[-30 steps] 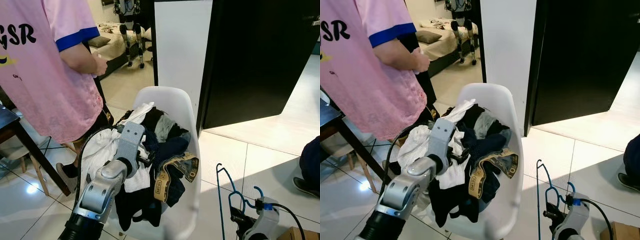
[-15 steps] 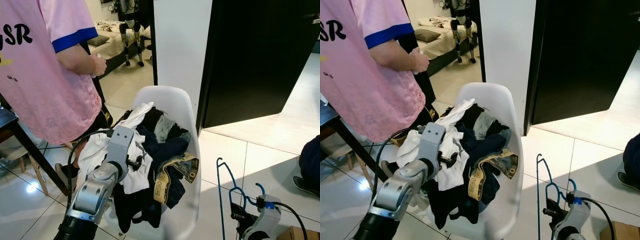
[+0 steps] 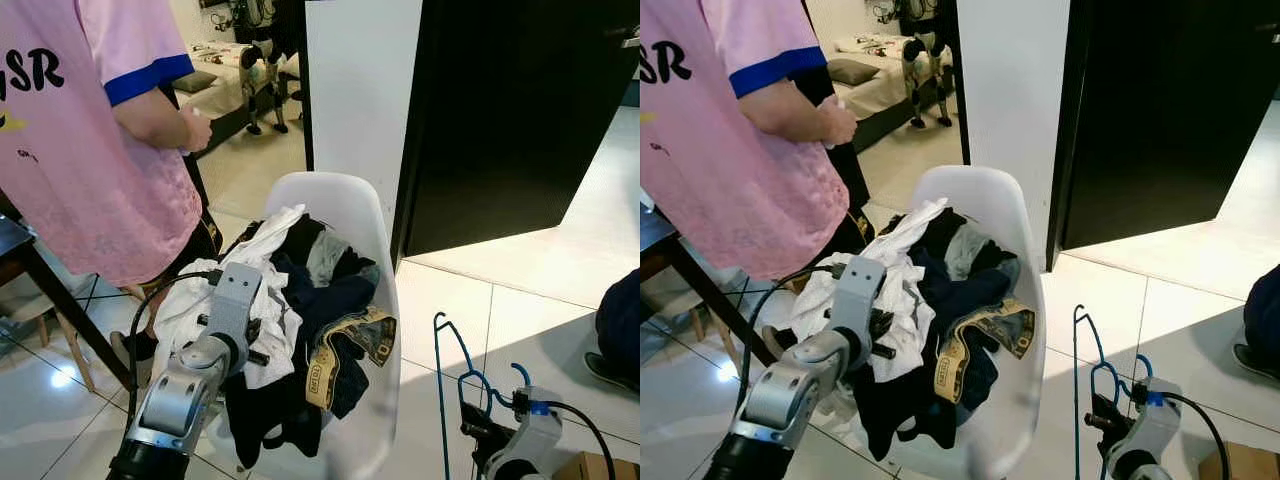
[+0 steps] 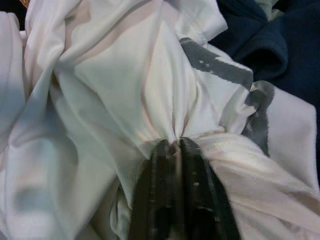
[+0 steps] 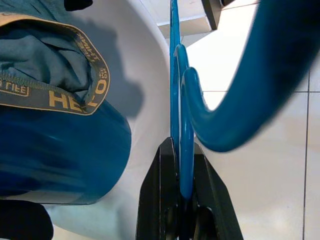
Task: Hang hanger
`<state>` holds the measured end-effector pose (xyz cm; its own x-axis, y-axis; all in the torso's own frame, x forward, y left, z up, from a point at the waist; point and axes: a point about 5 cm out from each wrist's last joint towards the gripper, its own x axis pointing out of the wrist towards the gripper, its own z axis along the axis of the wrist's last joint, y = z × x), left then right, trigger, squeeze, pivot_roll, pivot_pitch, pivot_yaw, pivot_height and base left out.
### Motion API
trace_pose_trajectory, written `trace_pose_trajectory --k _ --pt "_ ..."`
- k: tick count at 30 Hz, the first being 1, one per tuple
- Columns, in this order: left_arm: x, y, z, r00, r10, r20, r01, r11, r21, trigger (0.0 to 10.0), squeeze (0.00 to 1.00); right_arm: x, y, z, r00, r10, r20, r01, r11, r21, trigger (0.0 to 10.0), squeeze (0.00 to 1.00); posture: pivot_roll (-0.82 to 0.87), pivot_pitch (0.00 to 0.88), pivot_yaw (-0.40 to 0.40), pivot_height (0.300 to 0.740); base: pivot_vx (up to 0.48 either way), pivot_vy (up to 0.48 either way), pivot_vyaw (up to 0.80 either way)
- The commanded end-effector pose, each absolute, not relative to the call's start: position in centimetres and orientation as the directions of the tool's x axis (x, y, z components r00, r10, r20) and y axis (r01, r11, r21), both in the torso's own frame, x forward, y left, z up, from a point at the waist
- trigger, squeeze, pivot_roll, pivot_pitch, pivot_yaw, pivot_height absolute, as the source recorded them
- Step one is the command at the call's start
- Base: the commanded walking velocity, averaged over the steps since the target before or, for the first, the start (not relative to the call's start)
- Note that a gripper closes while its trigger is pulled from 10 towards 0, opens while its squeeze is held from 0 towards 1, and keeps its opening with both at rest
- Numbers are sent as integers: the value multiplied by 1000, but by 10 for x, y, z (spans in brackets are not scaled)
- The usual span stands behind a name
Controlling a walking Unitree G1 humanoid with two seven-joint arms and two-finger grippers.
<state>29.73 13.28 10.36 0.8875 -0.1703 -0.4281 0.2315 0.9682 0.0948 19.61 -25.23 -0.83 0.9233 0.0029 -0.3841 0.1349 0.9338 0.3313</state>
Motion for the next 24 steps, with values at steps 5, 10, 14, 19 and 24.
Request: trace_pose_trajectory --k 5,10,14,19,24 --pt "302 136 109 895 -191 -402 245 966 86 0 0 197 -248 -8 922 9 -387 137 928 348 10000 0 -28 0 42 740 0 0 0" --pt "315 118 154 926 -332 -182 340 940 12 0 0 197 -248 -8 921 8 -390 139 927 348 10000 0 -28 0 41 740 0 0 0" --pt "323 108 204 910 -412 36 413 910 -22 0 0 197 -248 -9 919 9 -394 140 927 349 10000 0 -30 0 42 740 0 0 0" --pt "322 100 257 844 -475 249 502 863 -58 0 0 197 -248 -10 917 8 -400 144 926 349 10000 0 -31 0 44 740 0 0 0" --pt "319 97 278 812 -479 334 537 837 -104 0 0 196 -248 -11 915 8 -403 146 925 350 10000 0 -31 0 44 740 0 0 0"
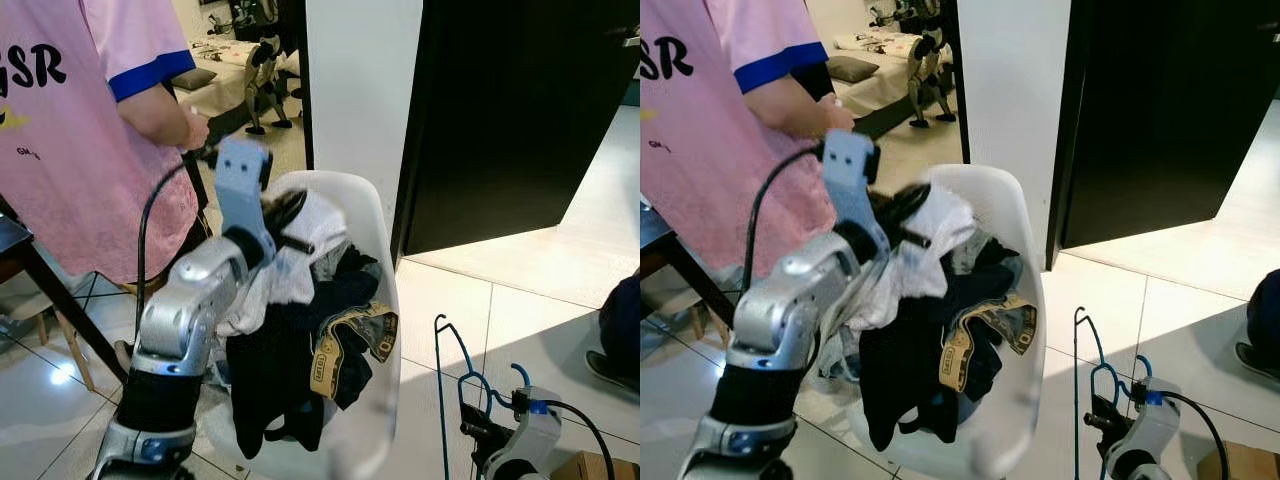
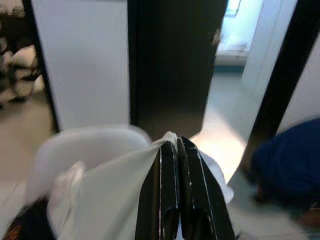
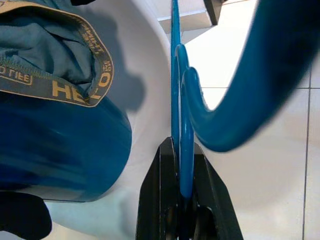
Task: Hang hanger
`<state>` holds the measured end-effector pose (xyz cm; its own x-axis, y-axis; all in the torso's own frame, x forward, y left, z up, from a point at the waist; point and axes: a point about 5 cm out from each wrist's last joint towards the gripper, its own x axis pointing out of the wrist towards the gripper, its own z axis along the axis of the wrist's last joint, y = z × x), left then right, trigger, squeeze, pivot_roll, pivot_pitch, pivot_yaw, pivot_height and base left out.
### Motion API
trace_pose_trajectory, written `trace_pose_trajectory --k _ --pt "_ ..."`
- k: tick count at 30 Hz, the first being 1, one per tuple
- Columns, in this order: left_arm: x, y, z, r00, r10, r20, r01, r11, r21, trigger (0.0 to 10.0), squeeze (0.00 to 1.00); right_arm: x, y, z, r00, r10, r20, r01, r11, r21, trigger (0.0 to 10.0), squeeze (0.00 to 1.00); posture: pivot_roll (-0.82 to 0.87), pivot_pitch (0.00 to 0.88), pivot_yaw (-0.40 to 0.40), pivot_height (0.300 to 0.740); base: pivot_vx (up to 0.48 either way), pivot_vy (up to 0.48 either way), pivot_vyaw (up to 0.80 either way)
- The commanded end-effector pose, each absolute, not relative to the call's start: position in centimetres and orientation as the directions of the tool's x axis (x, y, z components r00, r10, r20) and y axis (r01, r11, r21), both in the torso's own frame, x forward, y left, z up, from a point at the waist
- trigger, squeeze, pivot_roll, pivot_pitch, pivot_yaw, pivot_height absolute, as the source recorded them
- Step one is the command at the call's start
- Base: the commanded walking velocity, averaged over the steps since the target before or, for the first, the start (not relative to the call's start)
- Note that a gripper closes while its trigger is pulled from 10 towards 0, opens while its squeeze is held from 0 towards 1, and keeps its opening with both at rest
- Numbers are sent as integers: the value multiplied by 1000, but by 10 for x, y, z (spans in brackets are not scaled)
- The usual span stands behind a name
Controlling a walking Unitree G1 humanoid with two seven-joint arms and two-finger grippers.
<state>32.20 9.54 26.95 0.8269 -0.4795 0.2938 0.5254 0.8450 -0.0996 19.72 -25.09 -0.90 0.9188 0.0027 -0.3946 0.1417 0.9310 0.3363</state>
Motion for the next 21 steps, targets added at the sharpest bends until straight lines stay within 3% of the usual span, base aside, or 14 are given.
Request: trace_pose_trajectory --k 1,7,10,15,18,21 --pt "319 97 278 812 -479 334 537 837 -104 0 0 196 -248 -11 915 8 -403 146 925 350 10000 0 -31 0 44 740 0 0 0" --pt "320 97 292 787 -475 395 561 817 -136 0 0 196 -248 -12 913 9 -407 148 925 350 10000 0 -34 0 44 740 0 0 0" --pt "327 103 336 715 -448 537 616 766 -181 0 0 195 -249 -15 911 6 -412 153 923 352 10000 0 -41 0 50 740 0 0 0" --pt "328 105 347 693 -439 572 632 751 -190 0 0 195 -249 -15 911 5 -413 155 923 352 10000 0 -41 0 51 740 0 0 0" --pt "325 114 390 609 -411 678 671 723 -164 0 0 195 -249 -17 909 2 -416 159 922 352 10000 0 -39 0 53 740 0 0 0" --pt "325 114 390 609 -411 678 671 723 -164 0 0 195 -249 -17 909 2 -416 159 922 352 10000 0 -39 0 53 740 0 0 0"
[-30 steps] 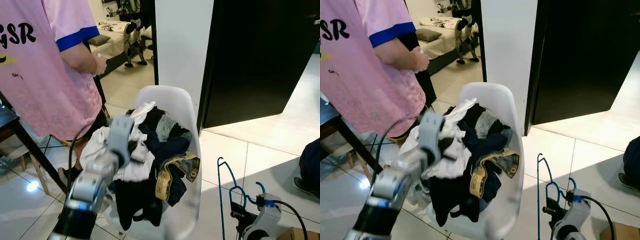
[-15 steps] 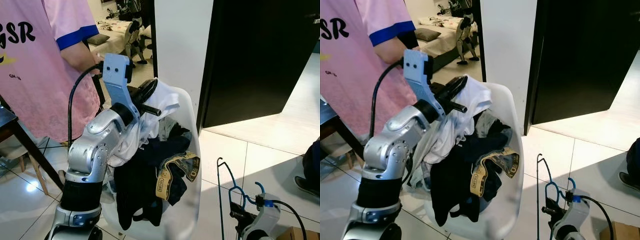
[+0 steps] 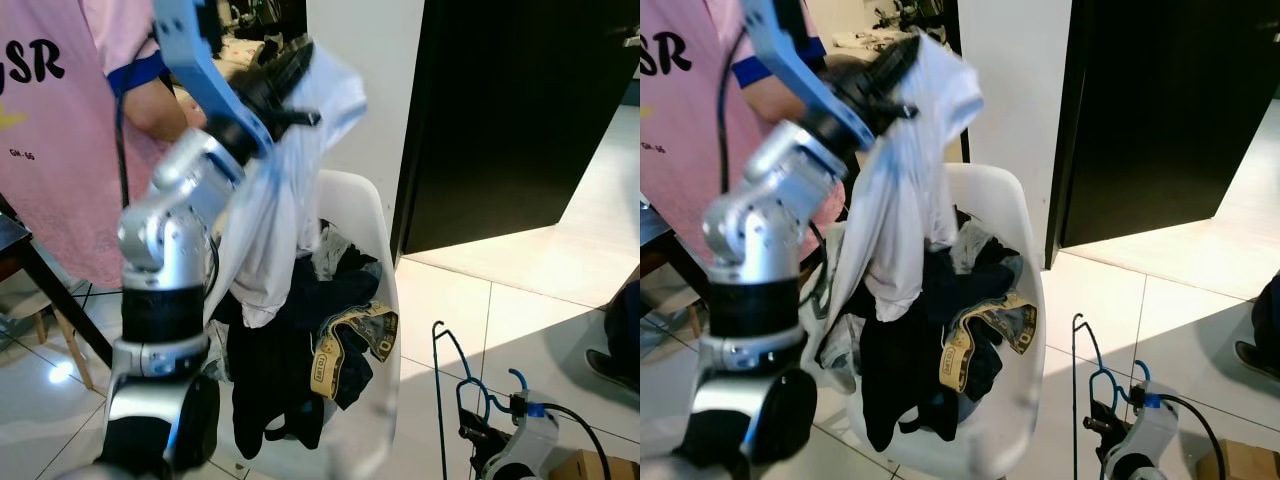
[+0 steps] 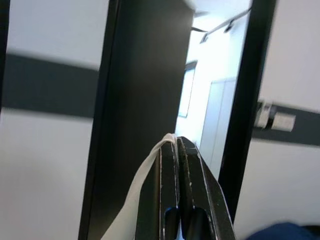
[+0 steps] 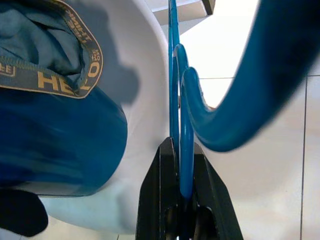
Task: Hang hanger
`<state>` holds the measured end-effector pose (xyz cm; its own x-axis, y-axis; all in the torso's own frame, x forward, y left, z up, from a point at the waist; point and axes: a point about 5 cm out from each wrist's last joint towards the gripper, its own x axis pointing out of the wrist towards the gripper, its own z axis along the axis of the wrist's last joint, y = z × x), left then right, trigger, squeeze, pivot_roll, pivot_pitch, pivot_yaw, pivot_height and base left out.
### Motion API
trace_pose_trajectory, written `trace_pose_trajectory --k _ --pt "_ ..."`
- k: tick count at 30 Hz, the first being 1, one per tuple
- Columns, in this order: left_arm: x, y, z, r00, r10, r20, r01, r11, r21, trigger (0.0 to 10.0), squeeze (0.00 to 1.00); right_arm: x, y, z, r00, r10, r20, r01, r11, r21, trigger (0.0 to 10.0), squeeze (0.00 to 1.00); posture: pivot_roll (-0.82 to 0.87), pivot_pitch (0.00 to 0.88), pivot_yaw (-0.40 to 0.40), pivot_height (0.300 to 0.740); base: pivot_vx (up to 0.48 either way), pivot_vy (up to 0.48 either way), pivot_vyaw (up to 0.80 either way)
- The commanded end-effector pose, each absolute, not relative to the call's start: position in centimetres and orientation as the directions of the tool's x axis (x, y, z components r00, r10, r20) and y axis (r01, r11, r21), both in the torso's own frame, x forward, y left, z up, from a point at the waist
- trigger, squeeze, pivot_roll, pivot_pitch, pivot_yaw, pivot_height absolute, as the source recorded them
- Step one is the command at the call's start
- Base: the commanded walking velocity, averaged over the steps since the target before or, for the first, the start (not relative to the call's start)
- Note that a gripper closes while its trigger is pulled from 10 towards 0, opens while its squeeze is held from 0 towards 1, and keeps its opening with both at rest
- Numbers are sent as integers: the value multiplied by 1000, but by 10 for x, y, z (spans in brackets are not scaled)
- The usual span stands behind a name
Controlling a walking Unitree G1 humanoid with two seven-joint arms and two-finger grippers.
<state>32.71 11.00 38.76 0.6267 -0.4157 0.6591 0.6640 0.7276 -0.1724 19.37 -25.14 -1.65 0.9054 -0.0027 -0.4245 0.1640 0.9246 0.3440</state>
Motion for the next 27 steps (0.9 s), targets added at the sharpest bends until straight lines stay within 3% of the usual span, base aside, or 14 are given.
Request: trace_pose_trajectory --k 1,5,9,10,12,13,16,18,19,20,27 --pt "322 117 408 570 -402 717 686 713 -145 0 0 195 -250 -18 909 1 -418 161 922 352 10000 0 -37 0 52 740 0 0 0" --pt "310 121 431 498 -384 777 725 676 -132 0 0 194 -251 -19 907 -2 -421 165 922 351 10000 0 -35 0 50 740 0 0 0" --pt "309 124 430 514 -370 774 713 686 -146 0 0 194 -252 -19 906 -3 -422 166 921 351 10000 0 -33 0 46 740 0 0 0" --pt "313 128 422 556 -346 755 687 703 -183 0 0 194 -253 -19 906 -2 -423 167 921 351 10000 0 -33 0 42 740 0 0 0" --pt "313 128 422 556 -346 755 687 703 -183 0 0 194 -253 -19 906 -2 -423 167 921 351 10000 0 -33 0 42 740 0 0 0" --pt "321 136 404 626 -326 709 631 745 -215 0 0 194 -254 -20 905 -2 -425 166 922 351 10000 0 -30 0 42 740 0 0 0" --pt "328 142 386 690 -311 654 584 773 -249 0 0 193 -254 -20 905 -1 -425 166 922 351 10000 0 -29 0 42 740 0 0 0" --pt "334 151 345 789 -314 529 498 830 -251 0 0 193 -255 -20 905 0 -425 165 922 351 10000 0 -27 0 42 740 0 0 0" --pt "334 151 345 789 -314 529 498 830 -251 0 0 193 -255 -20 905 0 -425 165 922 351 10000 0 -27 0 42 740 0 0 0" --pt "333 166 309 858 -296 419 424 869 -256 0 0 192 -255 -20 905 0 -425 165 921 352 10000 0 -24 0 43 740 0 0 0" --pt "309 190 267 867 -386 315 480 816 -323 0 0 192 -257 -21 905 4 -425 162 921 354 10000 0 -5 0 39 740 0 0 0"
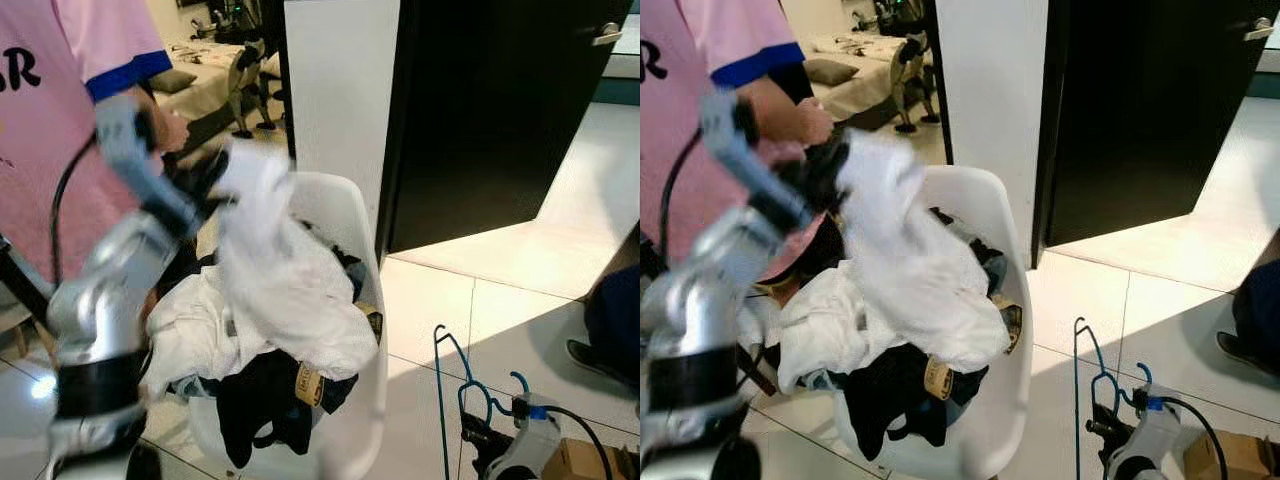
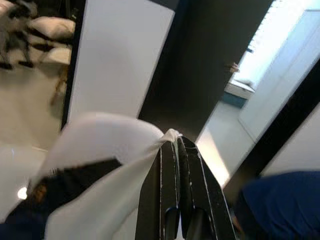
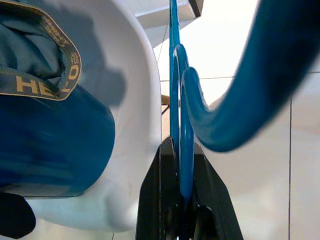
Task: Hang hanger
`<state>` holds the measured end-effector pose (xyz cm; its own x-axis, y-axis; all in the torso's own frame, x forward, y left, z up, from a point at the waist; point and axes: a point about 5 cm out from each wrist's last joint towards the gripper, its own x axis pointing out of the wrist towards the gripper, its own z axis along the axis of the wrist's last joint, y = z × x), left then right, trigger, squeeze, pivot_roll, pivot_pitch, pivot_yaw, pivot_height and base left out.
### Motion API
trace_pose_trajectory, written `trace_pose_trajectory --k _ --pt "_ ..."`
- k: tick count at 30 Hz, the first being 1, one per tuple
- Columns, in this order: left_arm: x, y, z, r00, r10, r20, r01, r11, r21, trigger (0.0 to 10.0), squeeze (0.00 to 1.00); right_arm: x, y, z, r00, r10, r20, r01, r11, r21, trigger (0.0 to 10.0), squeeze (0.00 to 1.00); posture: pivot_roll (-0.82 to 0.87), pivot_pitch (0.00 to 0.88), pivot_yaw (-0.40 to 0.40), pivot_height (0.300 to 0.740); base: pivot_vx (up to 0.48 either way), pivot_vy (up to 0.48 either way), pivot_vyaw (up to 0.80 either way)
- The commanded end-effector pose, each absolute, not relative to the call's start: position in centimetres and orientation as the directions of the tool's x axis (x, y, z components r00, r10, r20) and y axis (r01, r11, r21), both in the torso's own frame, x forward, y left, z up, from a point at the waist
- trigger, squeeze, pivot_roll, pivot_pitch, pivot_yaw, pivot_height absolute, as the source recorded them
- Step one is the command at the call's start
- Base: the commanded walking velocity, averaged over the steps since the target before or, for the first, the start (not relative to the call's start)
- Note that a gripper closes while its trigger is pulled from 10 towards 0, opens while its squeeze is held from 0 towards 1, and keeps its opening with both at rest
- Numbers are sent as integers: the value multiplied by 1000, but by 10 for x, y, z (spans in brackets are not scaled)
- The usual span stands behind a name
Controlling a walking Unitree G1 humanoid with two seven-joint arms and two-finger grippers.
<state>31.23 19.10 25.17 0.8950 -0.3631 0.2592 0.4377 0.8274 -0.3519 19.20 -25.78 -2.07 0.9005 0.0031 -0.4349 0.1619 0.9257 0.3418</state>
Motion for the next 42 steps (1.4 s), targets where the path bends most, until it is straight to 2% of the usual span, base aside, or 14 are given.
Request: trace_pose_trajectory --k 1,3,9,13,14,15,19,22,26,31,38,40,41,42 --pt "299 193 256 858 -434 275 505 809 -301 0 0 192 -257 -21 905 6 -426 161 921 355 10000 0 9 0 35 740 0 0 0" --pt "277 197 230 839 -524 148 544 796 -267 0 0 192 -257 -22 904 10 -427 158 921 356 10000 0 12 0 32 740 0 0 0" --pt "244 205 185 825 -558 -89 526 816 -238 0 0 191 -258 -22 903 15 -429 155 921 359 10000 0 22 0 32 740 0 0 0" --pt "240 241 150 902 -322 -288 313 947 -75 0 0 192 -259 -23 902 19 -432 153 920 360 10000 0 26 0 26 740 0 0 0" --pt "240 241 150 902 -322 -288 313 947 -75 0 0 192 -259 -23 902 19 -432 153 920 360 10000 0 26 0 26 740 0 0 0" --pt "241 253 145 923 -225 -312 225 974 -35 0 0 192 -259 -23 901 20 -433 153 920 360 10000 0 26 0 26 740 0 0 0" --pt "241 261 143 932 -162 -324 167 986 -12 0 0 192 -259 -24 901 21 -434 152 920 360 10000 0 24 0 29 740 0 0 0" --pt "236 306 142 927 198 -320 -173 979 104 0 0 192 -260 -25 899 20 -437 155 920 360 10000 0 25 0 29 740 0 0 0" --pt "227 322 137 884 345 -316 -313 938 149 0 0 192 -260 -26 899 20 -438 155 920 360 10000 0 28 0 33 740 0 0 0" --pt "218 302 104 865 304 -399 -280 953 119 0 0 192 -259 -27 898 22 -439 155 919 362 10000 0 24 0 36 740 0 0 0" --pt "221 248 78 896 82 -436 -104 994 -28 0 0 192 -259 -27 899 24 -438 153 919 364 10000 0 18 0 38 740 0 0 0" --pt "224 242 79 905 56 -421 -79 996 -38 627 0 192 -259 -28 899 23 -437 153 919 364 10000 0 18 0 38 740 0 0 0" --pt "227 239 81 913 43 -406 -64 997 -40 2353 0 191 -259 -28 899 22 -436 154 919 364 10000 0 18 0 38 740 0 0 0" --pt "227 239 81 913 43 -406 -64 997 -40 2353 0 191 -259 -28 899 22 -436 154 919 364 10000 0 18 0 38 740 0 0 0"
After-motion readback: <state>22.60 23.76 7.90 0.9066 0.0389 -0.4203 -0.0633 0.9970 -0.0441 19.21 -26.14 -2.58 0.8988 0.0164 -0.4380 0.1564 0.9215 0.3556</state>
